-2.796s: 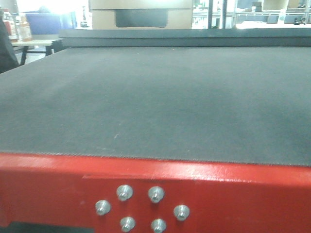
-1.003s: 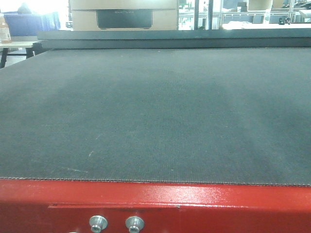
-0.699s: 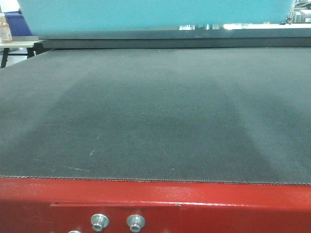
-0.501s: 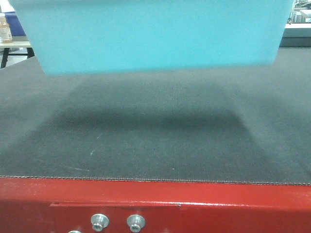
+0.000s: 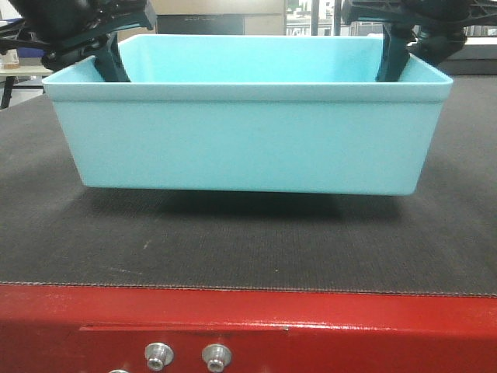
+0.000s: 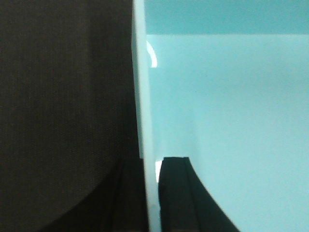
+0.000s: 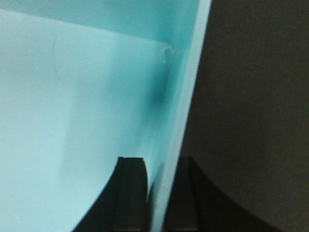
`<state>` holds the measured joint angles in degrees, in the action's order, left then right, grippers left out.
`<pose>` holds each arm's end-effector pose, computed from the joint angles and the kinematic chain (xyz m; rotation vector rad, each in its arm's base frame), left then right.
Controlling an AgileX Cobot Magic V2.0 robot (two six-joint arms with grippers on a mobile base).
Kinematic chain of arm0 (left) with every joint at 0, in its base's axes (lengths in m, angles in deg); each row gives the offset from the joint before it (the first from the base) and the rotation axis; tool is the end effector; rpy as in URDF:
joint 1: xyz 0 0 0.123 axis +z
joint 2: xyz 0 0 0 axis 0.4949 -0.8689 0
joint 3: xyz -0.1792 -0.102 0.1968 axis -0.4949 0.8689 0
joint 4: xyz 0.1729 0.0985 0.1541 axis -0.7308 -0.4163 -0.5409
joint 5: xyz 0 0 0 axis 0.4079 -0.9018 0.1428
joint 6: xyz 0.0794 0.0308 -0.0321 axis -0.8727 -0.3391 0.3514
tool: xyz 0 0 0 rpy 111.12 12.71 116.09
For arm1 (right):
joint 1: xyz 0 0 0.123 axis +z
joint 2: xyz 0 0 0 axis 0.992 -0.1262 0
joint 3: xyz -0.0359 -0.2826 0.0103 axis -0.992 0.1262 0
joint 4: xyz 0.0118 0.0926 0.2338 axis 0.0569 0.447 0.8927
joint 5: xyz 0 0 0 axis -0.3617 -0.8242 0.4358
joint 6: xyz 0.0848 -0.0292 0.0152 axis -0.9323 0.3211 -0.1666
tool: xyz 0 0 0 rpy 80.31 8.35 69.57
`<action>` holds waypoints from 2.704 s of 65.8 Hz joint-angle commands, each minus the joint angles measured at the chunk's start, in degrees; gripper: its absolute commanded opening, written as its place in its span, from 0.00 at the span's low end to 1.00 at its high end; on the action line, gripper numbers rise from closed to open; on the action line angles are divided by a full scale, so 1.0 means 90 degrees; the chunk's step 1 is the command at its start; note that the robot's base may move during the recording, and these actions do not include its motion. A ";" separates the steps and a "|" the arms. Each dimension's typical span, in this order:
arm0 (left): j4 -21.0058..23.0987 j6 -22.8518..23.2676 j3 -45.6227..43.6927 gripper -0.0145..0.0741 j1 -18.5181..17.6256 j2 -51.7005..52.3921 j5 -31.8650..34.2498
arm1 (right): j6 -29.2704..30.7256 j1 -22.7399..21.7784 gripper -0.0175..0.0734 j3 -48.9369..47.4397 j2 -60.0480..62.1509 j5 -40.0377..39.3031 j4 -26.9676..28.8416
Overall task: Fetch blue bin and place on conveyor start
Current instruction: 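Lower the teal bin onto the near end of the conveyor belt, then open both grippers and withdraw them outward from the bin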
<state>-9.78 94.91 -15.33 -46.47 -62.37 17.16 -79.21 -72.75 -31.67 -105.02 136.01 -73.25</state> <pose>0.3678 -0.1110 0.2855 0.1527 2.4679 -0.2007 0.3745 0.0684 0.2947 -0.0489 2.6151 0.1472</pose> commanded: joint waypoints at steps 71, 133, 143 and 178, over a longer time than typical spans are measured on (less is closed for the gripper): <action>-0.1090 -0.0047 0.3013 0.04 0.1461 0.3429 0.0858 | 0.0096 -0.1425 0.01 0.2307 0.2334 -0.0840 -0.0429; -0.1090 -0.0047 0.5836 0.04 0.1461 0.9099 0.2342 | 0.0516 -0.1425 0.01 0.6373 0.9351 -0.4059 -0.0429; -0.1090 -0.0047 0.5836 0.04 0.1461 0.9119 0.2342 | 0.0516 -0.1425 0.01 0.6373 0.9358 -0.4086 -0.0429; -0.0954 -0.0047 0.5900 0.04 0.1461 0.9173 0.2393 | 0.0516 -0.1425 0.01 0.6373 0.9358 -0.4086 -0.0429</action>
<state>-19.54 94.36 37.05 -33.50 19.58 37.14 -75.06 -85.32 25.58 -21.09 100.53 -76.68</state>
